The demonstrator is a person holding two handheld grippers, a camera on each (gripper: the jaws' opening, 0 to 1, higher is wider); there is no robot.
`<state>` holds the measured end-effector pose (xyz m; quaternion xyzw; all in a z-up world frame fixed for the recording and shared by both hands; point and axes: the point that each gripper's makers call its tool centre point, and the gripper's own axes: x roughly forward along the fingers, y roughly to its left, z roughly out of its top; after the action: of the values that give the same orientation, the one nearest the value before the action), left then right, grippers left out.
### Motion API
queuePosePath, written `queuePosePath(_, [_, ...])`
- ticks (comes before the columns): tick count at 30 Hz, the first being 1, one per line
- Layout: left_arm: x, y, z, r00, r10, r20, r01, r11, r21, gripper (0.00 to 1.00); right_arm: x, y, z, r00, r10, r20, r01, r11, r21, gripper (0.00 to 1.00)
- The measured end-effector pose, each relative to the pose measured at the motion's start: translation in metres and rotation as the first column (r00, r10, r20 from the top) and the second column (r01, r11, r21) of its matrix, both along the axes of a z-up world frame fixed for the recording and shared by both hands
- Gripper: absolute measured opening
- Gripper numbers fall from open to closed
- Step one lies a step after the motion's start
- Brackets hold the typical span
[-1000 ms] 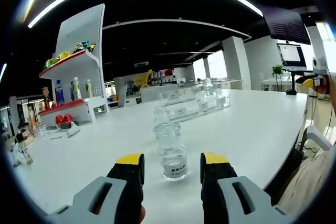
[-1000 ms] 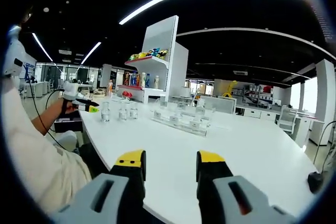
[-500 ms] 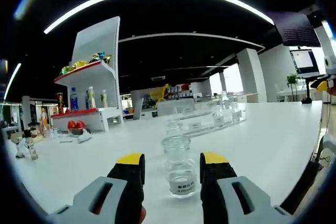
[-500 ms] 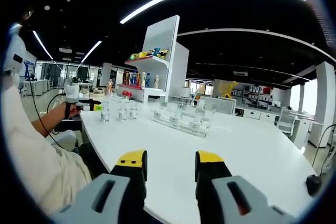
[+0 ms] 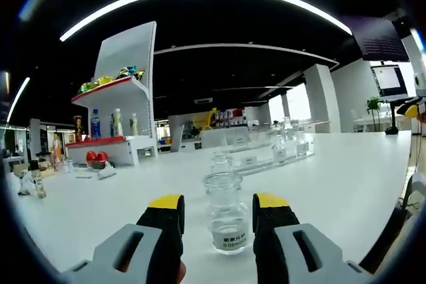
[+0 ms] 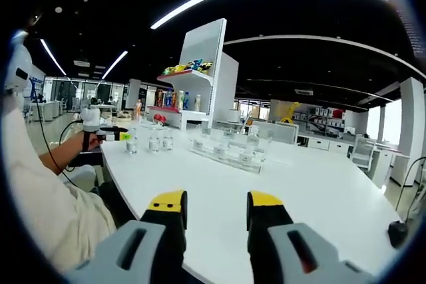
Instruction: Identify the label on the chemical reagent bottle, grasp the chemical reagent bottle, and place it in the designated position on the reagent rack
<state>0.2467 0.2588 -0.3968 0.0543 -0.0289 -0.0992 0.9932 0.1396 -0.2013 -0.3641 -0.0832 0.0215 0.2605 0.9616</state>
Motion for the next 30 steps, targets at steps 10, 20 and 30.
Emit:
queuePosePath(10, [0.005, -0.004, -0.006, 1.0, 0.007, -0.008, -0.007, 1.0, -0.015, 0.41, 0.001, 0.004, -0.003, 1.0, 0.01, -0.002, -0.01, 1.0, -0.003, 0.34])
queuePosePath(20, [0.009, -0.002, -0.004, 1.0, 0.006, -0.018, -0.007, 0.997, -0.076, 0.41, 0.003, 0.001, -0.005, 1.0, 0.001, -0.004, -0.001, 1.0, 0.001, 0.33])
queuePosePath(30, [0.015, -0.01, -0.003, 1.0, -0.004, -0.021, 0.003, 0.999, -0.053, 0.38, 0.005, 0.004, -0.008, 1.0, 0.005, -0.011, -0.005, 1.0, -0.005, 0.32])
